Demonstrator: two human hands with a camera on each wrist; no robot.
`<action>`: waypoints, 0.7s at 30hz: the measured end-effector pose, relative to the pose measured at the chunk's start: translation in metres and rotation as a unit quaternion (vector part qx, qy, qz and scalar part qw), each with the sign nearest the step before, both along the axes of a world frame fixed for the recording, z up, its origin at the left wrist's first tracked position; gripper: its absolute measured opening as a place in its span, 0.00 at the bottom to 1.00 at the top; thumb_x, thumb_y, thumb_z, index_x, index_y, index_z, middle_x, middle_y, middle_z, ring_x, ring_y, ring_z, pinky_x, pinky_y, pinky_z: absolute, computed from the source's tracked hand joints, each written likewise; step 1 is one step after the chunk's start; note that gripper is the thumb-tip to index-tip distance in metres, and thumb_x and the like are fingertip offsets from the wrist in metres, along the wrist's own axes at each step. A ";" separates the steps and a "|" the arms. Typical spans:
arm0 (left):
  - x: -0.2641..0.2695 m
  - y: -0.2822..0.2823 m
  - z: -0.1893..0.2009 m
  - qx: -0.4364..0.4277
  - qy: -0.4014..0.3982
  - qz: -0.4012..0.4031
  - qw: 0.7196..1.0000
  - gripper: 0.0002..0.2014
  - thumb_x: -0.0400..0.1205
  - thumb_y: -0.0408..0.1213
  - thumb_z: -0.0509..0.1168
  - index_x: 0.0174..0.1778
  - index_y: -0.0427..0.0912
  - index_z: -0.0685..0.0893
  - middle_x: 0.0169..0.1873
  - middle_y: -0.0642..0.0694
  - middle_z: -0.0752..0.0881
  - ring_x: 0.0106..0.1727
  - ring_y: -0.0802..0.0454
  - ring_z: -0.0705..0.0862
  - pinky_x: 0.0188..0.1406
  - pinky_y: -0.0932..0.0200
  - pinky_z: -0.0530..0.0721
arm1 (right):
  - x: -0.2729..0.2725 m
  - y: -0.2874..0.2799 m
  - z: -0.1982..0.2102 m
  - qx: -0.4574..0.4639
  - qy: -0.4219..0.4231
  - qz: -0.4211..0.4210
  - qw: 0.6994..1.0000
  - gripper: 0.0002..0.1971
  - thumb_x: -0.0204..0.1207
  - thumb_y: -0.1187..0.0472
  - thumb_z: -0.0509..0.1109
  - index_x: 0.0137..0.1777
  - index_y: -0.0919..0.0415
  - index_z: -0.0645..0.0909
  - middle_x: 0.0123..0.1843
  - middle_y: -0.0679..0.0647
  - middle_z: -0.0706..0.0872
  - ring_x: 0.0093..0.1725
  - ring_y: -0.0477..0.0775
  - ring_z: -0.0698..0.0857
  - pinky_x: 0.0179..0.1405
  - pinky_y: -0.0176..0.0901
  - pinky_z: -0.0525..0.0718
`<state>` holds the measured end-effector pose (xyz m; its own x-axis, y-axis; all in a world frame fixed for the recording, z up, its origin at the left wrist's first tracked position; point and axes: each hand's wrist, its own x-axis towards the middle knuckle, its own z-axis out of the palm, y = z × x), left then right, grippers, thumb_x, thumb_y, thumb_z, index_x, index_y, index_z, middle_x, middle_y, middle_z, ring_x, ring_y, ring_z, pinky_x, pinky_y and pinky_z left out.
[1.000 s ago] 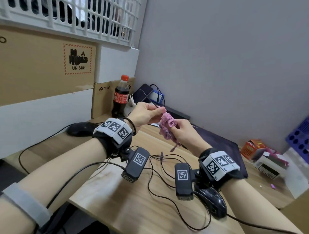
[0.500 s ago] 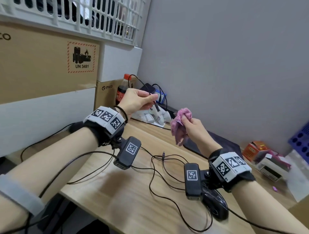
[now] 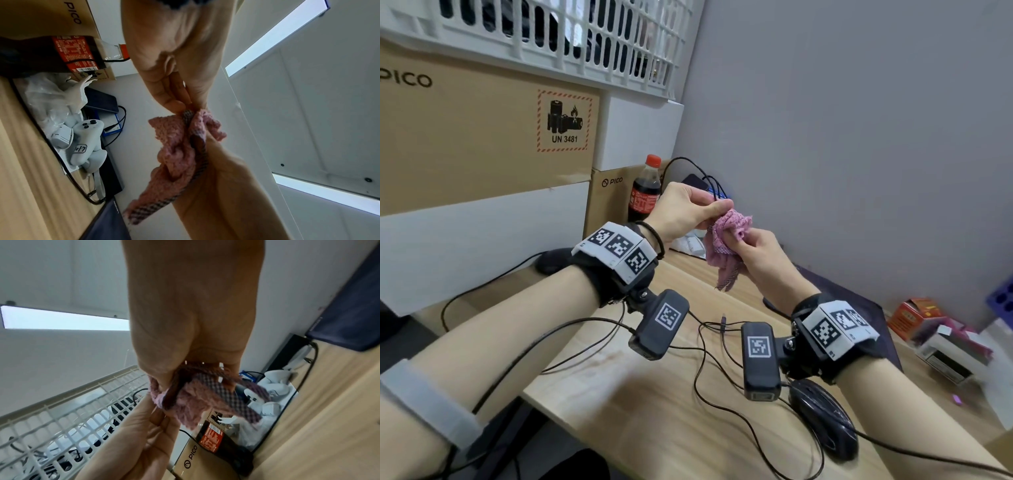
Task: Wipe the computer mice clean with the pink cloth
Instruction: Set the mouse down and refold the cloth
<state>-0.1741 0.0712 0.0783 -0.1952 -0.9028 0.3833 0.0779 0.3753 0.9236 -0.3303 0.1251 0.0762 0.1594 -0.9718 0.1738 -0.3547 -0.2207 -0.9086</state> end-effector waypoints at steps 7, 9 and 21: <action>0.022 -0.019 -0.003 0.041 0.056 0.118 0.991 0.09 0.78 0.39 0.75 0.38 0.36 0.89 0.31 0.45 0.87 0.28 0.59 0.83 0.37 0.64 0.84 | -0.030 0.019 -0.022 0.028 0.140 -0.051 0.988 0.11 0.84 0.63 0.64 0.48 0.69 0.85 0.35 0.61 0.90 0.28 0.49 0.88 0.50 0.61 0.89; 0.030 -0.022 0.001 0.044 0.057 0.118 0.990 0.07 0.78 0.37 0.74 0.38 0.36 0.89 0.31 0.46 0.87 0.26 0.62 0.82 0.35 0.68 0.85 | -0.047 0.019 -0.035 0.021 0.143 -0.094 0.985 0.11 0.84 0.64 0.63 0.47 0.68 0.86 0.36 0.61 0.90 0.30 0.51 0.87 0.51 0.61 0.89; -0.013 0.000 -0.004 0.015 0.023 0.003 1.000 0.07 0.79 0.31 0.72 0.47 0.30 0.89 0.33 0.46 0.90 0.33 0.60 0.87 0.38 0.67 0.86 | -0.005 -0.012 0.007 0.006 0.059 -0.022 0.998 0.16 0.88 0.51 0.56 0.53 0.59 0.82 0.47 0.62 0.90 0.44 0.59 0.89 0.48 0.52 0.87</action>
<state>-0.1875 0.0716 0.0746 -0.1731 -0.9154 0.3634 0.1176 0.3471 0.9304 -0.3350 0.1127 0.0827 0.1352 -0.9803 0.1441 -0.4683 -0.1914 -0.8626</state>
